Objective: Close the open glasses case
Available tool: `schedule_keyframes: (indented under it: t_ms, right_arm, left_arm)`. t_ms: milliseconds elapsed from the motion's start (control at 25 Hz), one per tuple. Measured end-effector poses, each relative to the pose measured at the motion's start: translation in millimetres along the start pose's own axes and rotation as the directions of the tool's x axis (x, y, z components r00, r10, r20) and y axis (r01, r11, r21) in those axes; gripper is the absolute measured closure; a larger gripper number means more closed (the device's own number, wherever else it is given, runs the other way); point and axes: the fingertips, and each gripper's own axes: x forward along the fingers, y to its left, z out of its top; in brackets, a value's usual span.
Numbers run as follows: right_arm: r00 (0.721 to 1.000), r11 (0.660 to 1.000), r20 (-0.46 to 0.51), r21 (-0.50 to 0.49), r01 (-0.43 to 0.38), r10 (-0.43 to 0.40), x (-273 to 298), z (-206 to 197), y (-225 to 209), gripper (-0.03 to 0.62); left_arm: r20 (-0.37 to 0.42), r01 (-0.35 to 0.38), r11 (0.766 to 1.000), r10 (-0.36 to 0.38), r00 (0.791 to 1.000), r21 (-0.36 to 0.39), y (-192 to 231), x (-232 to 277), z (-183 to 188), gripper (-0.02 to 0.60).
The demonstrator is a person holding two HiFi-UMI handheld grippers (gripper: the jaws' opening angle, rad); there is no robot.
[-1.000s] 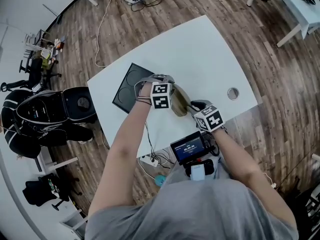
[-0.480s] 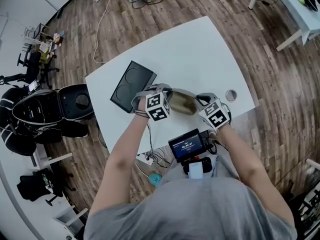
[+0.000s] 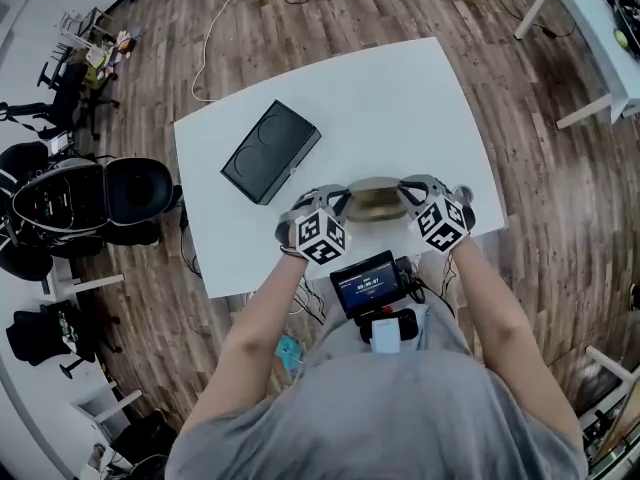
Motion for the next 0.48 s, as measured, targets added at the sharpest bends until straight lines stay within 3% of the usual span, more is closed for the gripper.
schedule_keyframes:
  t_ms: [280, 480]
  right_arm:
    - [0.998, 0.995, -0.002, -0.075, -0.064, 0.064, -11.8, -1.0, 21.2, 0.540]
    - [0.996, 0.986, -0.027, -0.137, -0.091, 0.088, -16.2, -10.0, 42.0, 0.540]
  left_arm:
    - [0.012, 0.010, 1.000, -0.010, 1.000, 0.003, -21.6, -11.4, -3.6, 0.538]
    - [-0.026, 0.021, 1.000, -0.021, 0.999, 0.022, -39.9, -23.9, -3.2, 0.538]
